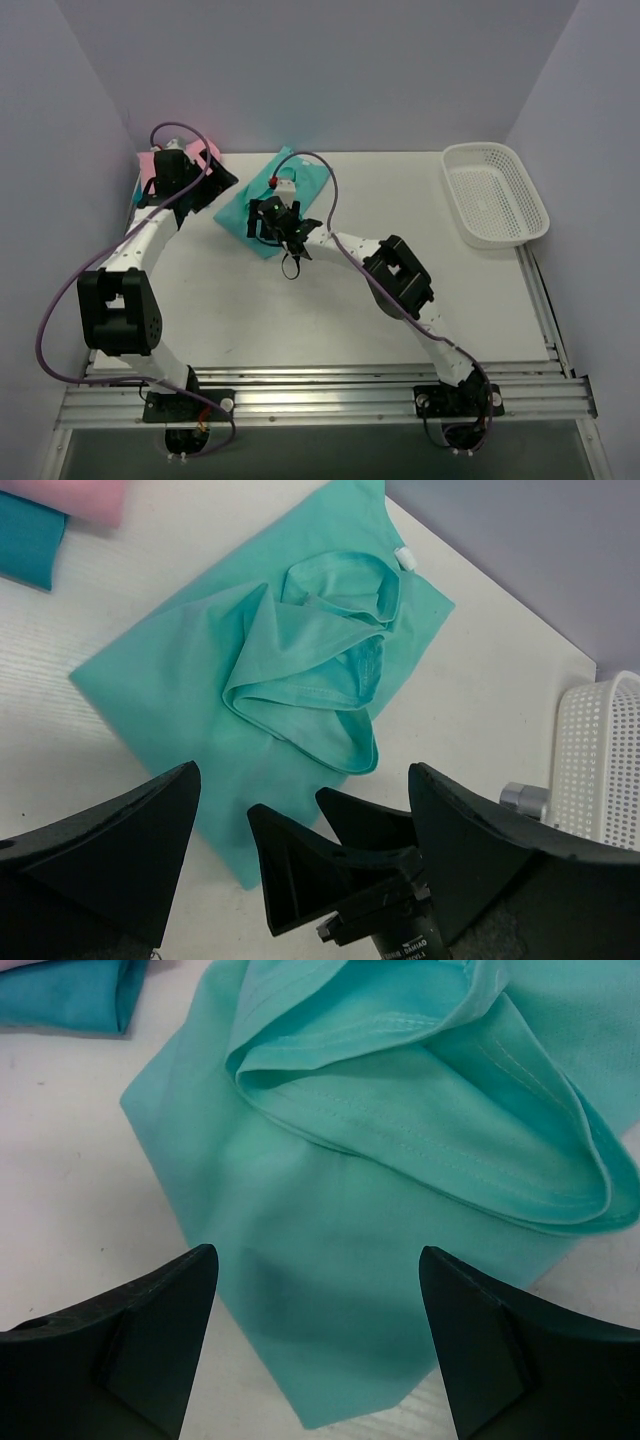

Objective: Fold and stack the t-shirts
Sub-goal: Fold the tshirt

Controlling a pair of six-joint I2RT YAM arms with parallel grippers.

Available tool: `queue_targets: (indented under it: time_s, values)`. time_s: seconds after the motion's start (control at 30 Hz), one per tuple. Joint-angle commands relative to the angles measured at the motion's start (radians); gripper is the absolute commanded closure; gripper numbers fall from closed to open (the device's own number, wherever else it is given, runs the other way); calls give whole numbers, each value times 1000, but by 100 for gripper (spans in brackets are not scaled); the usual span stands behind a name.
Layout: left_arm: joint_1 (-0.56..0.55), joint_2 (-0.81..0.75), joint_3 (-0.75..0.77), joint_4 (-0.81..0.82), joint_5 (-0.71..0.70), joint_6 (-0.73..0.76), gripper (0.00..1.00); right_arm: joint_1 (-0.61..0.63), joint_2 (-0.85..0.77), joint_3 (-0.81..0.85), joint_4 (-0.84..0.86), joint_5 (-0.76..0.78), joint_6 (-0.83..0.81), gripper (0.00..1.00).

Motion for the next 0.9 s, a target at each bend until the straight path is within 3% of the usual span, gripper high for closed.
queue_targets:
  time_s: [0.0, 0.57, 0.87]
  values:
    - [1, -44, 2, 55, 10, 0, 6, -18, 22, 68, 2, 14, 8, 23]
    - [1, -39, -4, 61, 0, 8, 6, -93, 132, 167, 32, -35, 16, 23]
    - [1, -12, 1, 69, -1, 11, 6, -128, 220, 377, 35, -15, -35, 22]
